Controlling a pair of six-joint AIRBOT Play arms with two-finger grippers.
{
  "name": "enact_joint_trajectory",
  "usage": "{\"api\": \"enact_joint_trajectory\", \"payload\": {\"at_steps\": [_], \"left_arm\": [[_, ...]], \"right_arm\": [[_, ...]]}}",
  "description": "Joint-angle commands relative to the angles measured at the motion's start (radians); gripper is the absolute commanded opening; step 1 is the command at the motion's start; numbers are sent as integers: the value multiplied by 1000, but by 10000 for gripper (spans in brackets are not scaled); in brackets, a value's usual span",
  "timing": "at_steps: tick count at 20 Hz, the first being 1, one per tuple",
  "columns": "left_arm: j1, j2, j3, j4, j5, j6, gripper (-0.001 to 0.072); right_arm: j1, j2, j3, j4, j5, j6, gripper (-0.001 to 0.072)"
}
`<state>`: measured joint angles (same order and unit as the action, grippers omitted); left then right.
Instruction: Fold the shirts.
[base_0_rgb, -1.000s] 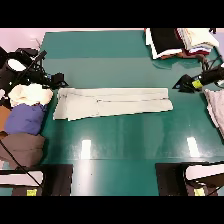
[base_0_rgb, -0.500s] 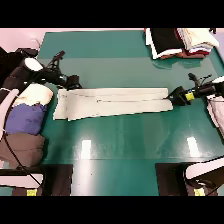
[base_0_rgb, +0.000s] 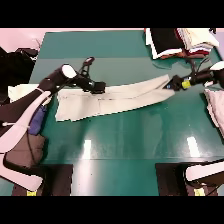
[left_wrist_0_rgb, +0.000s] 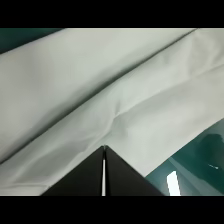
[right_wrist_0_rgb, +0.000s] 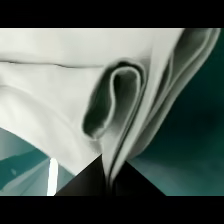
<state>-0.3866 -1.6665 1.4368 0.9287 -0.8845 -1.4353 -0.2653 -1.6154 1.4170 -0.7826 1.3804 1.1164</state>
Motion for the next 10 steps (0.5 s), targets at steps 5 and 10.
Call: {"api": "enact_joint_trajectory", "payload": {"at_steps": [5,10], "left_arm": [[-119,-224,207,-12,13,-34,23],[-131,-269,246,-45,35,-57,23]], "right_arm": [[180,148,305,6,58,135,17],[313,148,420,6,59,194,17]]}}
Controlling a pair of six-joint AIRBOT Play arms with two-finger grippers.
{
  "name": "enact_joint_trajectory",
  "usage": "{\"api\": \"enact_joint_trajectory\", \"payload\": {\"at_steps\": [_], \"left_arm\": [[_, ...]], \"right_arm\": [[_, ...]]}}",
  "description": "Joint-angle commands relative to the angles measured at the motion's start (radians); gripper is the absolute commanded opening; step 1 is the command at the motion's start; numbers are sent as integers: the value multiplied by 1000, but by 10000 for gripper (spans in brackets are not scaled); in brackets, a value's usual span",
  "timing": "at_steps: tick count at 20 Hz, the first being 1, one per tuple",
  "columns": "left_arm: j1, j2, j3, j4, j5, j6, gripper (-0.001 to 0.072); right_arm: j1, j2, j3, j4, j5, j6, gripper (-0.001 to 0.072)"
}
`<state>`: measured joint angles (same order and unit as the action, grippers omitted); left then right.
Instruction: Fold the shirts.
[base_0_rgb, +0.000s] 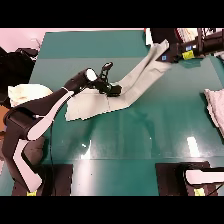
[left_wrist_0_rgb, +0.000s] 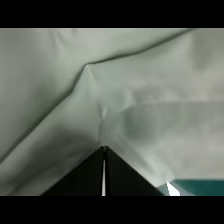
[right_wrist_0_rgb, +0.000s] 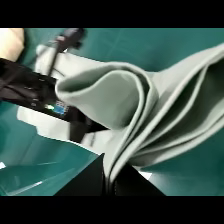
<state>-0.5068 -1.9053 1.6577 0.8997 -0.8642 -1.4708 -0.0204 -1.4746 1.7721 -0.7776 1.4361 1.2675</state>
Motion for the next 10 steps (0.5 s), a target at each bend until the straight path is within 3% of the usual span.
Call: {"api": "enact_joint_trajectory", "payload": {"at_steps": [1,6,10], "left_arm": [[-11,-33,25,-17,14,-22,23],[31,-18,67,-12,-49,-21,23],[184,137,102,103,-129,-23,22]], "right_arm": [[89,7,73,0,0,54,18],[195,-4,79,13,-61,79,18],[305,-70,79,156,-150,76,18]]}}
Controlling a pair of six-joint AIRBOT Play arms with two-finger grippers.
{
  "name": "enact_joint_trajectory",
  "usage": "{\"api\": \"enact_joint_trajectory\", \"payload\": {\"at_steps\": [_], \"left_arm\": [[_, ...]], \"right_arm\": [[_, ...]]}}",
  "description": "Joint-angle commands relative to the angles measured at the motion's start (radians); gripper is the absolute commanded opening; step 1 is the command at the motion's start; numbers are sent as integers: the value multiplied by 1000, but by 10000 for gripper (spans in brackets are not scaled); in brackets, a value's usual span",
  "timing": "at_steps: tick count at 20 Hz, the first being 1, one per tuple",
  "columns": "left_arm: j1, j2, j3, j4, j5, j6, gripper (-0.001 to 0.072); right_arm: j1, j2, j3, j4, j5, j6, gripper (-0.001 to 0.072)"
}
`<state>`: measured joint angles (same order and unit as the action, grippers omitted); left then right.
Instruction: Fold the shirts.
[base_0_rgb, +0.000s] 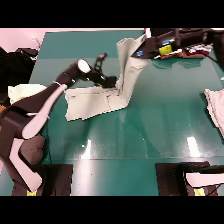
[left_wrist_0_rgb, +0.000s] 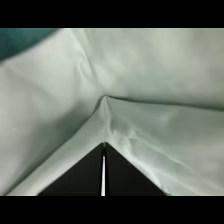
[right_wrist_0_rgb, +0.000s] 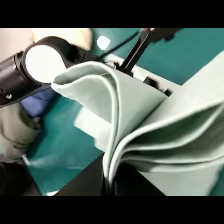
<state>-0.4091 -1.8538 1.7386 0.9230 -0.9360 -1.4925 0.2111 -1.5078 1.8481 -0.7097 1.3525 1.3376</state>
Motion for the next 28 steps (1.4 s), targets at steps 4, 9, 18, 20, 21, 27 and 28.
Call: {"api": "enact_joint_trajectory", "payload": {"at_steps": [4,9,18,20,21,27,28], "left_arm": [[296,332,21,224,-109,0,23],[449,516,21,248,-128,1,23],[299,518,-19,249,-147,56,23],[269,517,-19,248,-147,61,23],[264,516,-19,246,-148,61,23],[253,507,-19,245,-150,61,23],[253,507,-19,244,-150,60,23]], "right_arm": [[301,-166,4,173,-283,-101,20],[479,-283,3,200,-508,-232,337],[82,-131,-251,-175,-211,-80,354],[-8,-134,-351,-172,-210,-65,564],[-41,-147,-394,-156,-217,-56,564],[-35,-334,-412,62,-224,-60,557],[-10,-369,-383,79,-224,-60,555]]}}
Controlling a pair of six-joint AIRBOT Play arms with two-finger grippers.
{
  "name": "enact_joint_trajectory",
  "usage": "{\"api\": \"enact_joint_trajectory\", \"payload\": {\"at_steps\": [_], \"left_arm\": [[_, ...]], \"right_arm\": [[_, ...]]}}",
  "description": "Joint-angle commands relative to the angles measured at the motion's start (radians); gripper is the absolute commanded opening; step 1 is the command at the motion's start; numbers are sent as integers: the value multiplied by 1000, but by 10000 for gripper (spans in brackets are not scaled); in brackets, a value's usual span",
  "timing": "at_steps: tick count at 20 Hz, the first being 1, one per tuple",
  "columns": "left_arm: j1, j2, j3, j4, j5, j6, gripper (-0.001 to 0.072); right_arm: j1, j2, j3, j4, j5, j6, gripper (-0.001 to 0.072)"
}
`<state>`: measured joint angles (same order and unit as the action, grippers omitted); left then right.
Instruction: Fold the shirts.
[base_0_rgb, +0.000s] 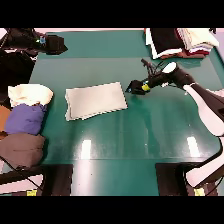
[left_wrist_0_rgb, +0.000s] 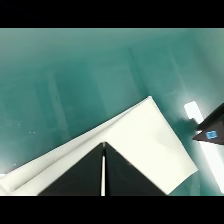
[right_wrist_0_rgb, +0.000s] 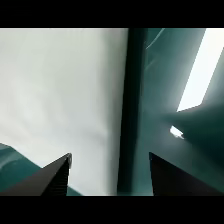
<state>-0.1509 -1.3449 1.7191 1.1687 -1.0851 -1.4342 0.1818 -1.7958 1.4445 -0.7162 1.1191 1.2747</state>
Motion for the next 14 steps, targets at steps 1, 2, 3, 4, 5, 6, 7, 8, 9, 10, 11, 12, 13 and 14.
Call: {"api": "enact_joint_trajectory", "payload": {"at_steps": [1,2,3,4,5,6,7,8,9,10,11,12,13,14], "left_arm": [[-5,-2,0,-2,-1,2,23],[-5,-2,0,-2,-1,2,23],[-5,-2,0,-2,-2,2,23],[-5,-2,0,-2,-6,1,23],[-5,-2,0,-3,-12,1,23],[-5,-2,0,-3,-17,-1,23],[-6,-2,0,-3,-25,-1,23],[-11,-2,0,0,-35,-5,23],[-26,-2,0,4,-42,-5,22],[-46,-2,0,12,-44,-4,22],[-74,-2,0,20,-42,-4,22],[-106,-2,0,32,-42,-3,22],[-134,-2,0,34,-42,3,22],[-161,-2,0,34,-42,3,23]], "right_arm": [[47,-117,58,103,11,3,553],[76,-153,98,122,11,3,553],[105,-185,136,132,14,3,551],[132,-216,174,147,21,3,543],[159,-243,214,149,29,3,406],[182,-262,248,146,28,-2,306],[199,-272,275,145,24,-13,164],[208,-274,299,144,24,-24,16],[208,-274,329,138,26,-24,18],[199,-272,361,137,31,-24,18],[181,-266,391,137,45,-24,18],[157,-252,410,137,59,-24,18],[122,-226,420,137,73,-24,18],[79,-190,412,130,84,-24,18]]}}
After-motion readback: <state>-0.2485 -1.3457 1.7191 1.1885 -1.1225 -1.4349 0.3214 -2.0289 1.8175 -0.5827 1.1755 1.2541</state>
